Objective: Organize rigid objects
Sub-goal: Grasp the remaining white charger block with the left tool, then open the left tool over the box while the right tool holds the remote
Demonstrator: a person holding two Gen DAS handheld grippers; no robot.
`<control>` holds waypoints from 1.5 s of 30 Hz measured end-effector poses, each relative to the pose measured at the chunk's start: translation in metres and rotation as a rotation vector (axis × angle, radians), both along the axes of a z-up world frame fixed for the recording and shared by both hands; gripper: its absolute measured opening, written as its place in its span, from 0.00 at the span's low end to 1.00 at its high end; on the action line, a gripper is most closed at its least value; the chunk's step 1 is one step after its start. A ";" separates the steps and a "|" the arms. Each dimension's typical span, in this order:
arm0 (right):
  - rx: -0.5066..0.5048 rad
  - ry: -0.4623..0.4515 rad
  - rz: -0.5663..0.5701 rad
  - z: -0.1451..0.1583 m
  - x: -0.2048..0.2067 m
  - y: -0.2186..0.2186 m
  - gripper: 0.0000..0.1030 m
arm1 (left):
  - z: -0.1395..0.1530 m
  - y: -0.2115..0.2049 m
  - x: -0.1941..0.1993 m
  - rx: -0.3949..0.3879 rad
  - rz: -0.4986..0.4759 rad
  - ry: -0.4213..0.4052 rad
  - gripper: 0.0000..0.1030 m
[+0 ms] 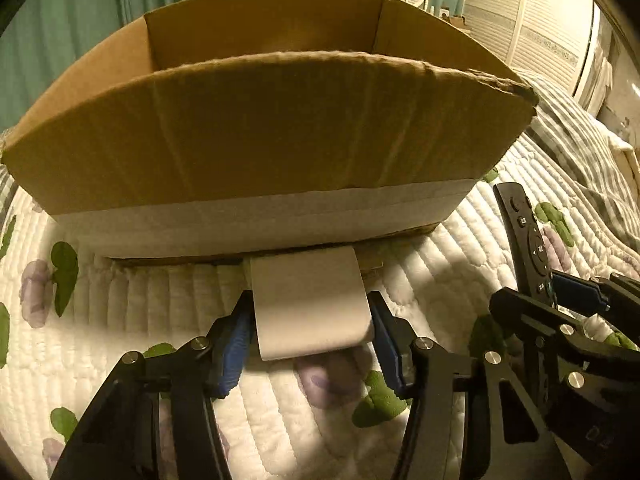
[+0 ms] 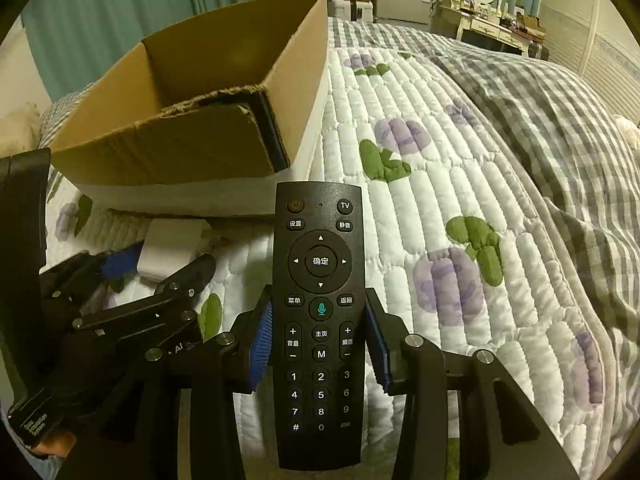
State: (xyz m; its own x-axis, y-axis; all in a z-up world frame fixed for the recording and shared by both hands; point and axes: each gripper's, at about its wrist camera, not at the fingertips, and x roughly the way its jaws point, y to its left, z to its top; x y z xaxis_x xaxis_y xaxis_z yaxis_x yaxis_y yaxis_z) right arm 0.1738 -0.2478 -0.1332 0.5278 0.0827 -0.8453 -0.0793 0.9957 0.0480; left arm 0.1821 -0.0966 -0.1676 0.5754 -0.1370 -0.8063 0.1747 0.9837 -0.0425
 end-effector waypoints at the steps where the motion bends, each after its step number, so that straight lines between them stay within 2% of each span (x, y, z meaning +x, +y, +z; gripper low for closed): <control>1: 0.000 -0.001 -0.003 0.000 -0.001 0.000 0.40 | 0.000 0.000 -0.001 -0.002 0.000 0.000 0.54; 6: 0.013 -0.020 -0.009 0.002 -0.009 -0.002 0.40 | 0.013 0.006 -0.014 -0.021 0.012 -0.016 0.52; 11: 0.023 -0.069 0.002 0.018 -0.022 0.000 0.40 | 0.028 0.011 -0.033 -0.008 0.015 -0.035 0.52; 16: 0.045 -0.148 0.011 0.047 -0.040 0.005 0.40 | 0.059 0.006 -0.065 -0.002 0.016 -0.080 0.52; 24: 0.060 -0.251 0.053 0.103 -0.051 0.014 0.40 | 0.109 0.019 -0.092 0.001 0.047 -0.175 0.52; 27: 0.076 -0.277 0.073 0.124 -0.054 0.017 0.40 | 0.134 0.029 -0.092 0.000 0.063 -0.206 0.52; 35: 0.074 -0.331 0.150 0.171 -0.049 0.025 0.40 | 0.170 0.041 -0.082 -0.011 0.097 -0.260 0.52; 40: 0.061 -0.366 0.194 0.194 -0.025 0.029 0.40 | 0.182 0.043 -0.058 0.003 0.103 -0.284 0.52; 45: 0.037 -0.385 0.244 0.205 0.006 0.036 0.40 | 0.182 0.044 -0.025 0.026 0.102 -0.286 0.52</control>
